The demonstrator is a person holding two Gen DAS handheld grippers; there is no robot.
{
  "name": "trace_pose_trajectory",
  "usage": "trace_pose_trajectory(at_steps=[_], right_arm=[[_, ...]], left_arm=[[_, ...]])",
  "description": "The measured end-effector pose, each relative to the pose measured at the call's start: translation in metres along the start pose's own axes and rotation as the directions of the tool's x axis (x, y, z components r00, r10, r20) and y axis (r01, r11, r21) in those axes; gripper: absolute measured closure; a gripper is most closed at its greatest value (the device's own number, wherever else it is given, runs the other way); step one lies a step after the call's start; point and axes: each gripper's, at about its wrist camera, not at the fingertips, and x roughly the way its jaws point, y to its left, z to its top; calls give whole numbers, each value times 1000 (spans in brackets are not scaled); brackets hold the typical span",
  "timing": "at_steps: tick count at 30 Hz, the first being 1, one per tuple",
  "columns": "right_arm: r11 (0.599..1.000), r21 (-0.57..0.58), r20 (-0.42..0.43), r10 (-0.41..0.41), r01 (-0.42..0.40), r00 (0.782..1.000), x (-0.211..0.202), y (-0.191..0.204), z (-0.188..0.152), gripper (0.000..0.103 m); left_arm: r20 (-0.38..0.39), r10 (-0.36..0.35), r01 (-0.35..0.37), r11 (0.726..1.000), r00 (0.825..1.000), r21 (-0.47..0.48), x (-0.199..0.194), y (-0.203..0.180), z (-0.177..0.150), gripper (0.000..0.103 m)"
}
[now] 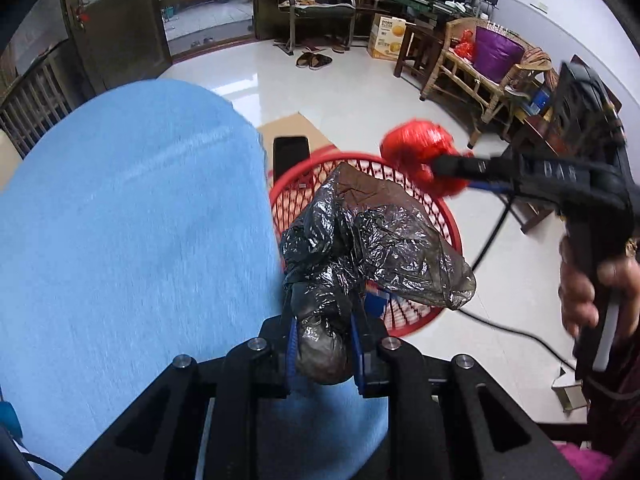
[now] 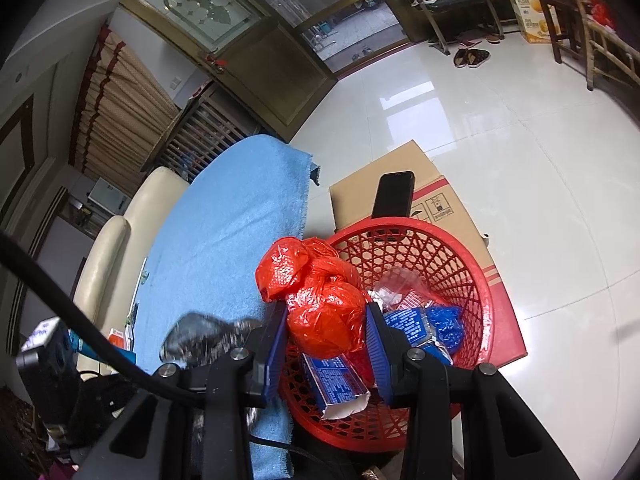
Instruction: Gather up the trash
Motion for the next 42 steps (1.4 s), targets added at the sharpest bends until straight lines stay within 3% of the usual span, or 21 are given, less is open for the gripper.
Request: trace_pose_trajectory(at_steps=[11,13,17,23,27,30,33,39,42], right_arm=[[995,93,2,-26,25,1000,-3,-25,4,61],[994,109,-1,-19,19,1000,-3,-27,4,60],[988,152,-3,10,-9,1000,-5,-32,5,42],[992,124,28,16,-20,999,-12,-25,8,42],[994,103,27,19,-22,999,-13,-16,7,42],[997,70,20,23,-24,1000,-12,-5,6,42],[1000,9,24,6,-6,1000,-11,12,5,42],[987,-158,55,-11,19,998,-14,69,0,42],[972,-231,67,-15,30,998,-14,96,-5,42]], left_arm=[[10,38,-38,999,999,-40,24,-12,44,75],[9,44,-44,998,999,-46,28,-13,48,70],[25,36,-35,997,999,-69,27,-8,47,53],[42,81,-77,994,996,-79,17,0,42,52],[72,167,-159,981,983,-111,-3,12,30,40],[98,241,-226,964,966,-141,-21,22,21,33],[135,322,-296,938,937,-181,-44,34,12,30],[188,492,-432,856,850,-284,-91,62,-11,30],[193,546,-471,820,815,-326,-110,74,-24,29]])
